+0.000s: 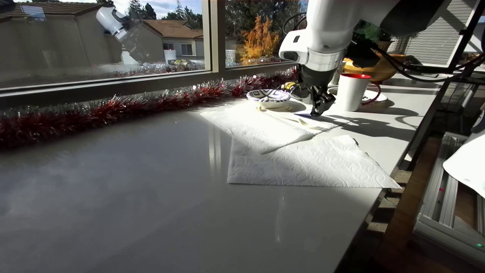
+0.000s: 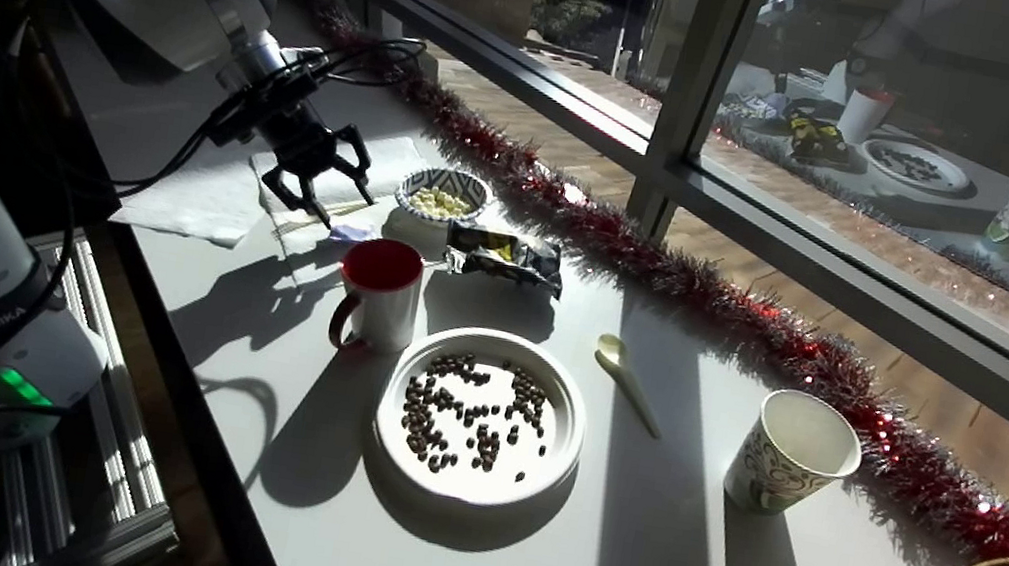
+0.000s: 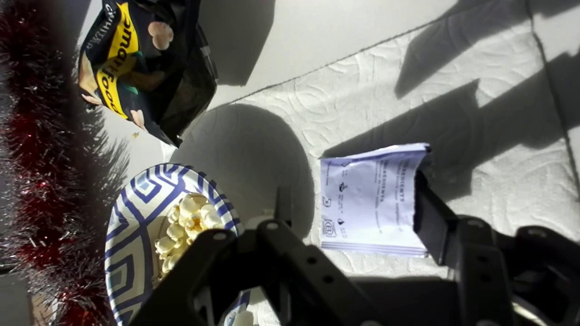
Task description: Move the blue packet to the left side of blue plate
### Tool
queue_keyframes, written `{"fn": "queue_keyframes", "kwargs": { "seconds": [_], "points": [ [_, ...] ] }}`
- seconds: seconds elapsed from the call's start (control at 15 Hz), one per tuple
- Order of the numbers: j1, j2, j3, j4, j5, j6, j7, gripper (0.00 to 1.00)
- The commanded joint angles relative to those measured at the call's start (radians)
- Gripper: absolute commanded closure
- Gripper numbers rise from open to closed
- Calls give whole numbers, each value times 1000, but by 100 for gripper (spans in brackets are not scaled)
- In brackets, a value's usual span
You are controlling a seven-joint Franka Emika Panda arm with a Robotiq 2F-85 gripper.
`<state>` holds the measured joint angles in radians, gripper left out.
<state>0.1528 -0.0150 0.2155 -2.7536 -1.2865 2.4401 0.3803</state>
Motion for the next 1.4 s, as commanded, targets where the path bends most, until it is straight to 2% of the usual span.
{"fn": "queue_keyframes", "kwargs": {
  "seconds": [0.0, 0.07, 0.2, 0.27, 0.33, 0.47, 0.53, 0.67, 0.8, 0.87, 1.13, 1.33],
  "points": [
    [17, -6, -6, 0, -67, 0, 63, 36],
    [19, -5, -6, 0, -82, 1, 77, 38],
    [22, -1, -5, 0, -106, 1, 106, 52],
    [24, 0, -5, 0, -121, -1, 120, 62],
    [24, 2, -6, 0, -133, -2, 133, 67],
    [25, 7, -6, 0, -156, -5, 161, 75],
    [24, 11, -8, 0, -170, -3, 176, 72],
    [21, 19, -11, 0, -195, -3, 205, 77],
    [19, 25, -13, 0, -218, -2, 232, 95],
    [19, 28, -14, 0, -222, 0, 239, 99],
    [24, 32, -10, 0, -205, -19, 236, 100],
    [41, 21, 6, 0, -154, -21, 182, 100]
  ]
}}
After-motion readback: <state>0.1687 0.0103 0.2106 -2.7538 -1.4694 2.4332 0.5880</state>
